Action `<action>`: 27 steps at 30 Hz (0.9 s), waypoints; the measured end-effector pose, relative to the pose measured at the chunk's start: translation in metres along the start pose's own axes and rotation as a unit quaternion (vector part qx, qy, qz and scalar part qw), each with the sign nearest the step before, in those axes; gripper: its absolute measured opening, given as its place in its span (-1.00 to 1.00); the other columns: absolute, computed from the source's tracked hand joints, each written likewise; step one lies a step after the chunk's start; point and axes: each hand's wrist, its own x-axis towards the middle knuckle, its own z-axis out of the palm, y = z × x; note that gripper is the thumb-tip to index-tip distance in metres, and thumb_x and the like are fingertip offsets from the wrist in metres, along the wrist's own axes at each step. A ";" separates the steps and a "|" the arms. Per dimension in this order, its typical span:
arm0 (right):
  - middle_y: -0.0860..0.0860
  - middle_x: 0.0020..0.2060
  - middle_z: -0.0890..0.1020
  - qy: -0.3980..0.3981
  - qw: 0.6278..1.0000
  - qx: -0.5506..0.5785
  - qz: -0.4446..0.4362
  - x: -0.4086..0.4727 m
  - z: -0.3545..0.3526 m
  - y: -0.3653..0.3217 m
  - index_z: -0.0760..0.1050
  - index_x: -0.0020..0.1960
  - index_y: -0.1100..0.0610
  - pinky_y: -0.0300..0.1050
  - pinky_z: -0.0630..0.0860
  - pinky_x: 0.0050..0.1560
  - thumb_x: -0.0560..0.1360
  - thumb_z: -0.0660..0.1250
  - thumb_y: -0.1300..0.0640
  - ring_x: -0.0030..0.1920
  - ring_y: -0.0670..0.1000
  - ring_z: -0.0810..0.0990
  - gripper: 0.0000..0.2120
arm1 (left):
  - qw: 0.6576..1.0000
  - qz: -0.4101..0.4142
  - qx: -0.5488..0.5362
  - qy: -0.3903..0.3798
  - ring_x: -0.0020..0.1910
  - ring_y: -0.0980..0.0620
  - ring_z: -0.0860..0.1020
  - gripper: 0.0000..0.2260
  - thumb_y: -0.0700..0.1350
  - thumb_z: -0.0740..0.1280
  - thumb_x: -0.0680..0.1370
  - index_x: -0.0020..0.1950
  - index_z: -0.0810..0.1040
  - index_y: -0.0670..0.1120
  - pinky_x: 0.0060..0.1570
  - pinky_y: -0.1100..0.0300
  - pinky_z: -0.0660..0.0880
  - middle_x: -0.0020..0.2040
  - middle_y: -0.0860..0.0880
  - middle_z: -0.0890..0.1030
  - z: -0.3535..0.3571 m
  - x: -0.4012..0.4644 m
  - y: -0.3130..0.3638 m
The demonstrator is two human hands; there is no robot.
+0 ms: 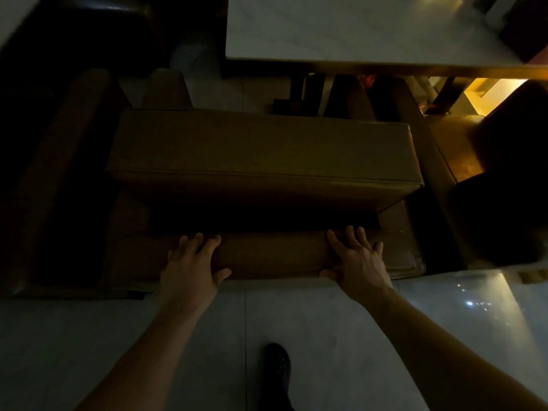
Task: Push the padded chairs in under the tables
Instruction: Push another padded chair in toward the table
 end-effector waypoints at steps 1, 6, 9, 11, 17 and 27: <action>0.17 0.60 -0.11 0.002 1.000 0.002 -0.001 0.000 0.001 0.001 -0.18 0.59 -0.11 0.47 -0.06 0.47 0.50 0.26 -0.30 0.57 0.26 -0.20 -0.13 | 1.000 0.000 0.004 0.001 0.50 -0.21 0.19 -0.37 0.22 0.39 0.47 0.49 0.29 0.14 0.28 -0.24 0.37 0.51 -0.04 0.31 0.000 0.000 0.000; 0.16 0.60 -0.14 -0.002 1.000 0.023 -0.014 0.004 0.005 0.007 -0.18 0.59 -0.12 0.47 -0.08 0.47 0.50 0.27 -0.29 0.56 0.26 -0.24 -0.13 | 1.000 -0.008 0.011 0.010 0.44 -0.23 0.28 -0.37 0.20 0.43 0.44 0.46 0.34 0.12 0.22 -0.23 0.44 0.47 -0.06 0.37 0.001 0.000 0.003; 0.15 0.60 -0.15 -0.009 0.999 0.034 -0.017 0.006 0.004 0.009 -0.18 0.59 -0.13 0.47 -0.10 0.47 0.50 0.28 -0.28 0.56 0.25 -0.26 -0.13 | 1.000 -0.008 0.020 0.011 0.44 -0.21 0.29 -0.37 0.22 0.42 0.45 0.47 0.32 0.13 0.23 -0.22 0.44 0.47 -0.05 0.36 0.002 0.001 0.004; 0.15 0.60 -0.15 -0.014 0.999 0.039 -0.018 0.008 0.003 0.009 -0.16 0.59 -0.13 0.47 -0.11 0.46 0.49 0.30 -0.29 0.56 0.25 -0.25 -0.12 | 1.000 -0.005 0.019 0.012 0.44 -0.21 0.28 -0.38 0.22 0.41 0.46 0.47 0.32 0.13 0.23 -0.22 0.44 0.48 -0.05 0.35 0.002 0.002 0.003; 0.15 0.60 -0.11 -0.010 0.999 0.037 -0.016 0.011 0.001 0.012 -0.13 0.60 -0.13 0.49 -0.10 0.44 0.48 0.31 -0.28 0.57 0.26 -0.22 -0.12 | 1.000 0.002 0.009 0.015 0.46 -0.22 0.25 -0.38 0.22 0.40 0.47 0.47 0.29 0.14 0.24 -0.25 0.43 0.47 -0.05 0.35 0.004 0.002 0.002; 0.15 0.60 -0.09 0.011 1.000 0.012 0.000 0.007 0.008 0.007 -0.14 0.59 -0.14 0.47 -0.09 0.45 0.48 0.30 -0.31 0.57 0.26 -0.20 -0.12 | 1.000 0.015 0.023 0.007 0.48 -0.21 0.21 -0.38 0.25 0.36 0.48 0.49 0.26 0.15 0.24 -0.20 0.42 0.49 -0.04 0.32 0.006 0.004 -0.002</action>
